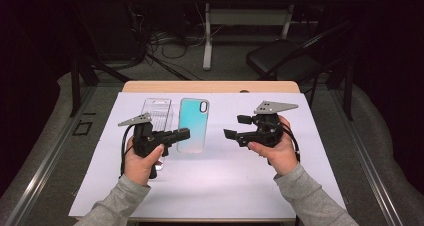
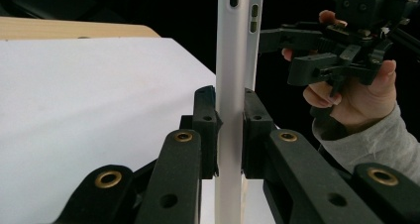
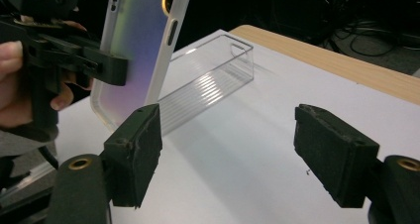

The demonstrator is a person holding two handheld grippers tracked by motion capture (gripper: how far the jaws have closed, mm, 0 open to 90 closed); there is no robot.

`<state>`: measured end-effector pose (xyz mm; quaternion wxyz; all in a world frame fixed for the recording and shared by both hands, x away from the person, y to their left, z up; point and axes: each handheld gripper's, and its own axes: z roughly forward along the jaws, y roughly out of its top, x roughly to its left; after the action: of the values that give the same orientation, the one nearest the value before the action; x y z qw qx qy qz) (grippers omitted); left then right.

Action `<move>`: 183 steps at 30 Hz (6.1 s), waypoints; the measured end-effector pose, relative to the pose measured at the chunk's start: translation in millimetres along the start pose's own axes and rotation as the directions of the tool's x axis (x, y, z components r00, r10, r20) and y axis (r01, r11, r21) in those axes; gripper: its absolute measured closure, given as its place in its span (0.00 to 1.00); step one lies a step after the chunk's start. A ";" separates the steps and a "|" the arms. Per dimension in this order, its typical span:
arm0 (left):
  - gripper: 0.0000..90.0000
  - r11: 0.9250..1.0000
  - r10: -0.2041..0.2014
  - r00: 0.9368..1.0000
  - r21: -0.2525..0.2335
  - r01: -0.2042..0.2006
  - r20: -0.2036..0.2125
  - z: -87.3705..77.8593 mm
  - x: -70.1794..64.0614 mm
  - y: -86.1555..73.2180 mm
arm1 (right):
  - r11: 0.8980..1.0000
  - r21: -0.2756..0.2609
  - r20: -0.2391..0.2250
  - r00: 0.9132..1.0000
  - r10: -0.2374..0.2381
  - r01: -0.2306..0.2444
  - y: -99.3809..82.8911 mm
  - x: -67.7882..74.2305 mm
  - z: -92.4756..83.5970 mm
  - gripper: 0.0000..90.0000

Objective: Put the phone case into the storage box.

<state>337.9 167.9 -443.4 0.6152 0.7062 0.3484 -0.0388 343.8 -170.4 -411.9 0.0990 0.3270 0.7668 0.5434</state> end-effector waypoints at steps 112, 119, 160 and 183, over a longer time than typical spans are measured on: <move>0.91 0.998 0.059 0.995 0.007 -0.060 0.086 26.1 -17.2 -29.8 | 0.984 0.018 -0.233 0.957 0.175 -0.176 -19.8 14.8 22.2 0.78; 0.91 0.998 0.058 0.994 0.007 -0.059 0.092 26.6 -17.6 -30.1 | 0.983 0.021 -0.241 0.953 0.182 -0.182 -19.9 12.6 21.3 0.81; 0.91 0.999 0.053 0.993 0.001 -0.053 0.109 24.5 -17.0 -30.6 | 0.977 0.030 -0.312 0.927 0.209 -0.210 -21.6 7.0 21.7 0.91; 0.91 0.999 0.051 0.993 -0.001 -0.051 0.110 25.0 -16.6 -30.9 | 0.973 0.036 -0.321 0.920 0.226 -0.226 -22.8 5.3 22.0 0.91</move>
<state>318.0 138.1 -467.4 0.6337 0.7122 0.2955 -0.0622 341.9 -154.8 -439.8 -0.0909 0.3198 0.7293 0.5979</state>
